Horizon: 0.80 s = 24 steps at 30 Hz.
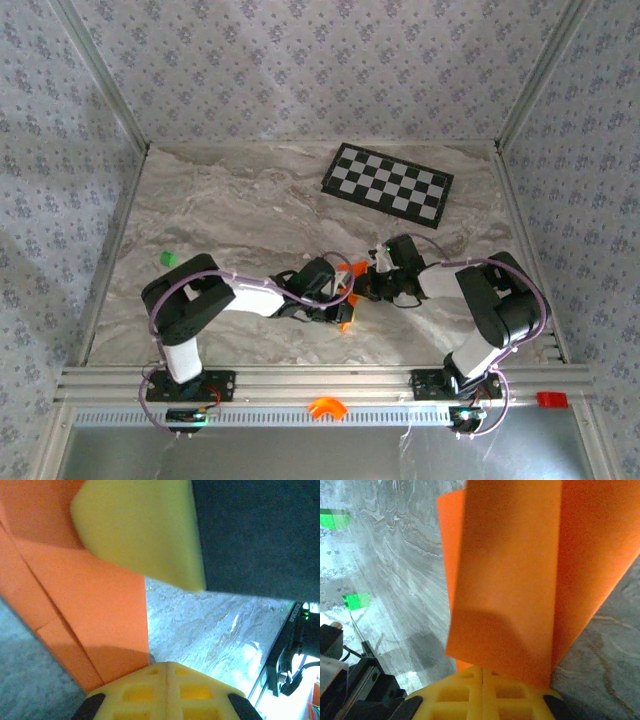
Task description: Fold a paper plane with a square sheet of paper (pick it up from the middle)
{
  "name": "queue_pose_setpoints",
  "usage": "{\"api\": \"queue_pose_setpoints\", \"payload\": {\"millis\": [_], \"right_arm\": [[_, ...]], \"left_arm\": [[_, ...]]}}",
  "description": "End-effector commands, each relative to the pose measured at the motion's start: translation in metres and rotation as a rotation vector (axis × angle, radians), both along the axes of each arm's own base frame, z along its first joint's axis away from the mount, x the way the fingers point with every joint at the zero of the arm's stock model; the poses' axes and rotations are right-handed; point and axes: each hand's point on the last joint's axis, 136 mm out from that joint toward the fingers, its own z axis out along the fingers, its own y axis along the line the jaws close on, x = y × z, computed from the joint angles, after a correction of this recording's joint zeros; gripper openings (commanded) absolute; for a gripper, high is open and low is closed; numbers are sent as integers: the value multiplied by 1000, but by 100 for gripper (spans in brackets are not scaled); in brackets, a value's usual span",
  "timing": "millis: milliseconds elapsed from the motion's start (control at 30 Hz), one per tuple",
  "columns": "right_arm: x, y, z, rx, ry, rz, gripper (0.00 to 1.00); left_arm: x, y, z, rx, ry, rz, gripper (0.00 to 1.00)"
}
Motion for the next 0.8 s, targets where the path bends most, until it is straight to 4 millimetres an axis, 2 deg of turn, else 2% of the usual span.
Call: {"api": "queue_pose_setpoints", "payload": {"millis": [0,300,367,433,533,600,767], "right_arm": [[-18,-27,-46,-196,94,-47,4],[-17,-26,-45,-196,94,-48,4],[-16,-24,-44,-191,90,-47,4],[-16,-24,-43,-188,92,-49,4],[-16,-22,-41,-177,96,-53,4],[-16,-22,-40,-171,103,-63,4],[-15,-19,-38,-148,117,-79,4]], "left_arm": [[-34,26,-25,120,77,-40,0],[-64,41,-16,139,63,-88,0],[-64,47,-16,159,45,-74,0],[-59,50,-9,146,15,-47,0],[-44,44,17,71,-50,-11,0],[-30,38,36,10,-91,24,0],[9,19,57,-93,-103,89,0]]}}
